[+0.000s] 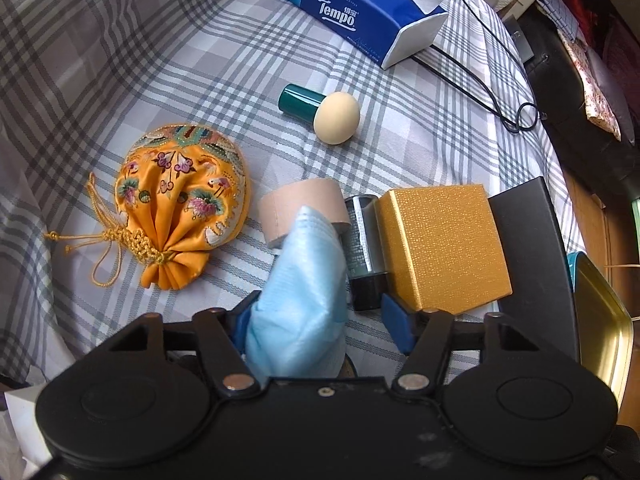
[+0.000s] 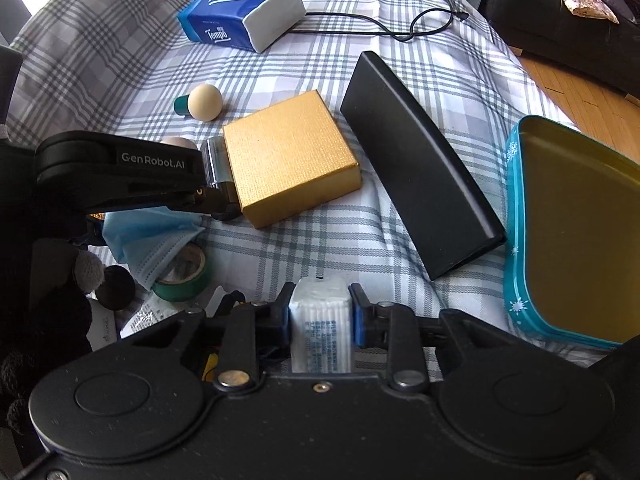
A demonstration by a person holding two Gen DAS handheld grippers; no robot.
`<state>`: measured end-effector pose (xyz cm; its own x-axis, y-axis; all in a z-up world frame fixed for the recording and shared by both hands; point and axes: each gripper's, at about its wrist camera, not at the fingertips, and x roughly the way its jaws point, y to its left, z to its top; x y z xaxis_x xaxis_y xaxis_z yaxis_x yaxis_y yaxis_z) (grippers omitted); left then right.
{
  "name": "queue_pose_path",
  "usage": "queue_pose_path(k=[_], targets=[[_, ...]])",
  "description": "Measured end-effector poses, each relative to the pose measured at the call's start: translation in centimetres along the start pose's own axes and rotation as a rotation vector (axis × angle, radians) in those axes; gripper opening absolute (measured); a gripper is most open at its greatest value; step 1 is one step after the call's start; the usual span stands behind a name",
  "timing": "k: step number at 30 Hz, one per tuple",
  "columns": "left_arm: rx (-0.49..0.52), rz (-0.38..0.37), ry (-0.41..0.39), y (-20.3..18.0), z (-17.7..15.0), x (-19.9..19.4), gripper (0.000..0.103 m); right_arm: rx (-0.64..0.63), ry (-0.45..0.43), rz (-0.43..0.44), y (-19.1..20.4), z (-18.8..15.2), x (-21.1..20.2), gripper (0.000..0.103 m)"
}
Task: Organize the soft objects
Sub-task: 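Grasp the white tissue packet with the right tool while the left tool grasps the blue face mask, then lift the blue mask with the left tool while the right tool holds the tissue packet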
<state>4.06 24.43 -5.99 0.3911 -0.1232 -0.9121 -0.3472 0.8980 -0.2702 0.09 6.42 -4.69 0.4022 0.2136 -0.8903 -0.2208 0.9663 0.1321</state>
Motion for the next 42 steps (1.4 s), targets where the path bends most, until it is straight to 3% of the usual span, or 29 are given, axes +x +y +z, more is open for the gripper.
queue_pose_path(k=[10,20,22,24,29,33,35,39,42], targets=[[0.003,-0.022,-0.085,0.8,-0.1,-4.7,0.052,0.04,-0.078,0.067,-1.0,-0.5,-2.7,0.029],[-0.015,-0.044,-0.148,1.8,0.2,-8.7,0.043,0.121,-0.147,0.12,-4.2,-1.2,-5.3,0.029],[-0.016,-0.035,-0.149,1.8,0.2,-9.0,0.05,0.136,-0.16,0.117,-5.0,-1.4,-5.6,0.029],[-0.012,0.001,-0.149,1.6,0.1,-8.6,0.087,0.152,-0.168,0.113,-5.7,-1.6,-5.8,0.029],[0.043,0.084,-0.107,0.1,-0.6,-5.5,0.097,0.165,-0.173,0.124,-6.5,-2.1,-5.9,0.029],[0.071,0.167,-0.053,-0.8,-1.3,-1.9,0.097,0.151,-0.169,0.125,-6.5,-2.5,-5.8,0.029],[0.089,0.198,-0.039,-1.1,-1.7,-0.9,0.093,0.151,-0.167,0.128,-6.6,-2.6,-5.9,0.029],[0.07,0.193,-0.003,-0.8,-1.9,0.4,0.058,0.164,-0.172,0.133,-7.1,-2.8,-6.0,0.029],[0.029,0.156,0.003,-0.2,-1.9,0.0,0.05,0.174,-0.184,0.137,-7.5,-2.9,-6.4,0.029]])
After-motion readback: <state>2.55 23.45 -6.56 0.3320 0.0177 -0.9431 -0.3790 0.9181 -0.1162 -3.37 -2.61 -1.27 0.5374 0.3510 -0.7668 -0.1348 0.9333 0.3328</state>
